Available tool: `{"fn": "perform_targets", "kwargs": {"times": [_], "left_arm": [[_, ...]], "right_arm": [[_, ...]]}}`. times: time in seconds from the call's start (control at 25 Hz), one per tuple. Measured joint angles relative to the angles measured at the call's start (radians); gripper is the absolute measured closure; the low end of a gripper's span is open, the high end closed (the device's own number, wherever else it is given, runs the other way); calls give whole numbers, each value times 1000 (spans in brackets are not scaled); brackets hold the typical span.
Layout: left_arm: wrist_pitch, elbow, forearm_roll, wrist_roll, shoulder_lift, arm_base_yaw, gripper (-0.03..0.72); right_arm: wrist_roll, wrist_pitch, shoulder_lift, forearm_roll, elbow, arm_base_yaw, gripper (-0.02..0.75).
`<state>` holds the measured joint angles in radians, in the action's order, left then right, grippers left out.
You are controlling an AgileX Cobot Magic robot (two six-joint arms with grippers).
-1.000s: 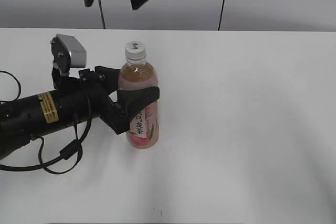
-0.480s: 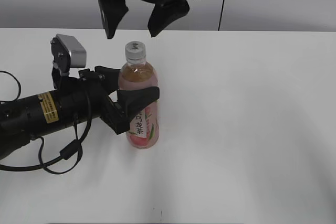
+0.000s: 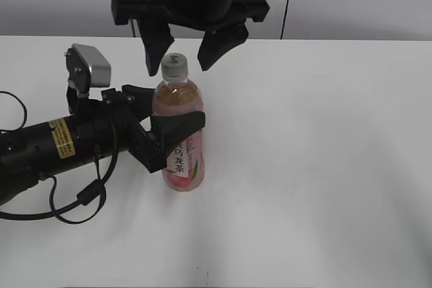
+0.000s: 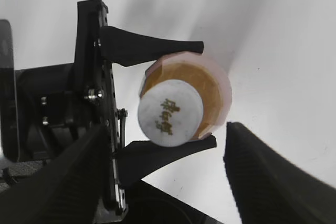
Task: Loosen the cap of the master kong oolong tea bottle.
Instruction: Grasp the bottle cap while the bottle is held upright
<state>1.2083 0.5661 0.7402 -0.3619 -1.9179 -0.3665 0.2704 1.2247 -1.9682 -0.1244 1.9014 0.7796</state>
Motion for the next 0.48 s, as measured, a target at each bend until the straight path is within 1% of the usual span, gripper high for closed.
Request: {"fn": "perform_targets", "kwargs": {"times": [0.28,0.48], "left_arm": [[1,0,0,0,0,0,221],[1,0,0,0,0,0,221]], "right_arm": [[0,0,-29,4,0,0,220],[0,0,-29,15,11,0,254]]}}
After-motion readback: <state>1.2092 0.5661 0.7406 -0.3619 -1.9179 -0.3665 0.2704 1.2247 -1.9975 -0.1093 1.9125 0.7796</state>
